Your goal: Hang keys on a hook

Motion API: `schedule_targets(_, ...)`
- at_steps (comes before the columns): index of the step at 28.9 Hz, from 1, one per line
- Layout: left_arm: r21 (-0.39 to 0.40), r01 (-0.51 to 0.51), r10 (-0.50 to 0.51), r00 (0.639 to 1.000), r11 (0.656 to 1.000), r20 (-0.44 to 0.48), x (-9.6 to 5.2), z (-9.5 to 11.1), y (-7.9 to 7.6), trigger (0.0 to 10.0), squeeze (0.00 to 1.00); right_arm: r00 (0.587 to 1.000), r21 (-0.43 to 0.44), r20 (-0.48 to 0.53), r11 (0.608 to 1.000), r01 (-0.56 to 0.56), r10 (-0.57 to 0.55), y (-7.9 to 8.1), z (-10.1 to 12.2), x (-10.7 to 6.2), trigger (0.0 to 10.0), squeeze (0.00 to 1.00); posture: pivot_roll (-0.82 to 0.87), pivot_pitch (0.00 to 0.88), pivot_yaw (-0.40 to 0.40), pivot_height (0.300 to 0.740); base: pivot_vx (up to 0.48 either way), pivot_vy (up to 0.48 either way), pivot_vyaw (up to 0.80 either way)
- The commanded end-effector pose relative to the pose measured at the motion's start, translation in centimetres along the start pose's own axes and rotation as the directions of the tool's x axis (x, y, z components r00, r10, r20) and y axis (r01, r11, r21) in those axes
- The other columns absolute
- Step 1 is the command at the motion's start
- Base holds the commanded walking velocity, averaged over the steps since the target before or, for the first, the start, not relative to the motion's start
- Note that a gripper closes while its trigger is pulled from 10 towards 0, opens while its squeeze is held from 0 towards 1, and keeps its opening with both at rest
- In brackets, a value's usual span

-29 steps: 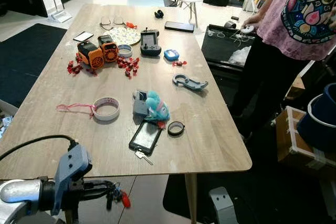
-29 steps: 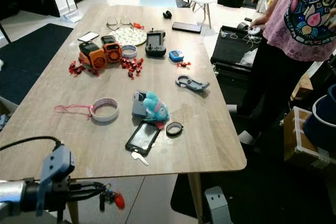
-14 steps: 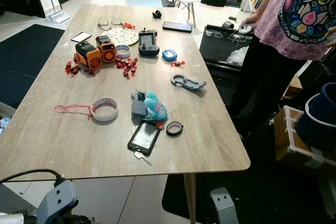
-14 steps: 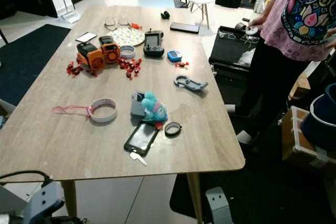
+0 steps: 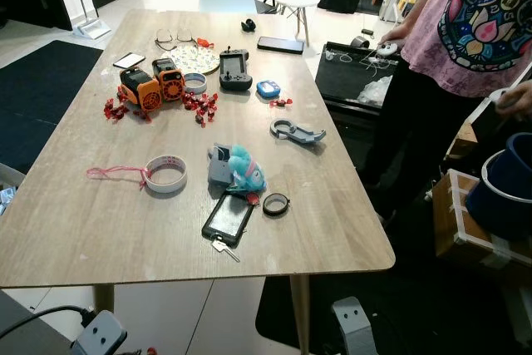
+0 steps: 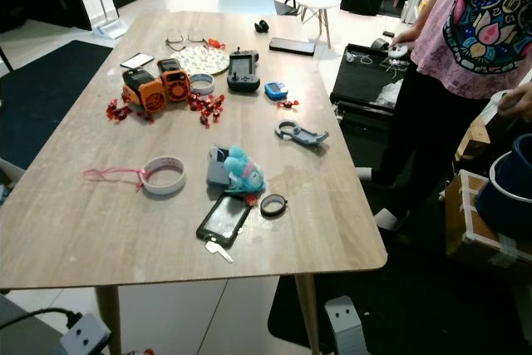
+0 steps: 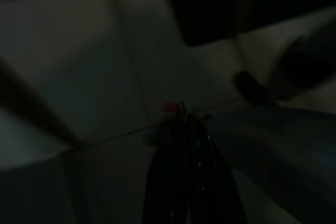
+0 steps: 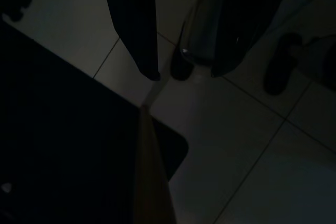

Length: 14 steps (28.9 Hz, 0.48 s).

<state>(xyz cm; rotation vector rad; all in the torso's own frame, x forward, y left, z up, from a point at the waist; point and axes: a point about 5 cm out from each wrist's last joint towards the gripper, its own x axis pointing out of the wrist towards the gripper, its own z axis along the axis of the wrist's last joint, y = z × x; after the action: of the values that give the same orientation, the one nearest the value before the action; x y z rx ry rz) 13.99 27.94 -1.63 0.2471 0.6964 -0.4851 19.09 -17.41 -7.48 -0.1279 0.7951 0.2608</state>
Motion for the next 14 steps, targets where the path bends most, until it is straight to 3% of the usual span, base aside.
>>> schedule_targets(1,-0.126,-0.169,0.167,0.986,0.978,-0.021,0.7,-1.5,-0.3,0.0,0.00,1.000,0.001,-0.023,1.000,0.001,-0.001,0.0,-0.6,-0.2,10.0,0.00,0.08,0.071,-0.070,0.740,0.000,0.000,0.00)
schedule_targets(2,-0.126,-0.169,0.167,0.986,0.978,-0.021,0.7,-1.5,-0.3,0.0,0.00,1.000,0.001,-0.023,1.000,0.001,-0.001,0.0,-0.6,-0.2,10.0,0.00,0.08,0.071,-0.070,0.740,0.000,0.000,0.00)
schedule_targets(4,-0.311,-0.289,0.282,0.957,0.905,-0.070,1.3,-2.8,-0.8,0.0,0.00,1.000,0.002,-0.029,1.000,0.003,-0.003,0.0,-0.7,-0.2,10.0,0.00,0.07,0.064,-0.068,0.740,0.000,0.000,0.00)
schedule_targets(5,-0.311,-0.289,0.282,0.957,0.905,-0.070,1.3,-2.8,-0.8,0.0,0.00,1.000,0.002,-0.029,1.000,0.003,-0.003,0.0,-0.7,-0.2,10.0,0.00,0.07,0.064,-0.068,0.740,0.000,0.000,0.00)
schedule_targets(6,-0.382,-0.336,0.330,0.940,0.861,-0.083,1.8,-3.3,-1.3,0.0,0.00,0.999,0.003,-0.032,1.000,0.006,-0.006,-0.1,-0.8,-0.3,10.0,0.00,0.06,0.063,-0.068,0.740,0.000,0.000,0.00)
schedule_targets(7,-0.382,-0.336,0.330,0.940,0.861,-0.083,1.8,-3.3,-1.3,0.0,0.00,0.999,0.003,-0.032,1.000,0.006,-0.006,-0.1,-0.8,-0.3,10.0,0.00,0.06,0.063,-0.068,0.740,0.000,0.000,0.00)
schedule_targets(8,-0.415,-0.361,0.359,0.929,0.836,-0.085,2.0,-3.4,-1.6,0.0,0.00,0.999,0.004,-0.034,1.000,0.007,-0.007,-0.1,-0.9,-0.3,10.0,0.00,0.06,0.063,-0.069,0.740,0.000,0.000,0.00)
schedule_targets(9,-0.415,-0.361,0.359,0.929,0.836,-0.085,2.0,-3.4,-1.6,0.0,0.00,0.999,0.004,-0.034,1.000,0.007,-0.007,-0.1,-0.9,-0.3,10.0,0.00,0.06,0.063,-0.069,0.740,0.000,0.000,0.00)
schedule_targets(10,-0.454,-0.380,0.387,0.918,0.806,-0.081,2.4,-3.4,-1.9,0.0,0.00,0.999,0.002,-0.041,1.000,0.009,-0.009,-0.1,-1.0,-0.3,10.0,0.00,0.06,0.062,-0.070,0.740,0.000,0.000,0.00)
schedule_targets(12,-0.477,-0.378,0.399,0.915,0.794,-0.062,2.9,-3.1,-2.4,0.0,0.00,0.999,0.007,-0.049,1.000,0.013,-0.013,-0.1,-1.1,-0.3,10.0,0.00,0.06,0.063,-0.070,0.740,0.000,0.000,0.00)
schedule_targets(13,-0.483,-0.371,0.401,0.915,0.793,-0.043,3.5,-2.8,-2.9,2.3,0.00,0.998,0.009,-0.056,1.000,0.014,-0.014,-0.1,-1.3,-0.4,10.0,0.00,0.06,0.062,-0.068,0.740,0.000,0.000,0.00)
schedule_targets(14,-0.483,-0.371,0.401,0.915,0.793,-0.043,3.5,-2.8,-2.9,2.3,0.00,0.998,0.009,-0.056,1.000,0.014,-0.014,-0.1,-1.3,-0.4,10.0,0.00,0.06,0.062,-0.068,0.740,0.000,0.000,0.00)
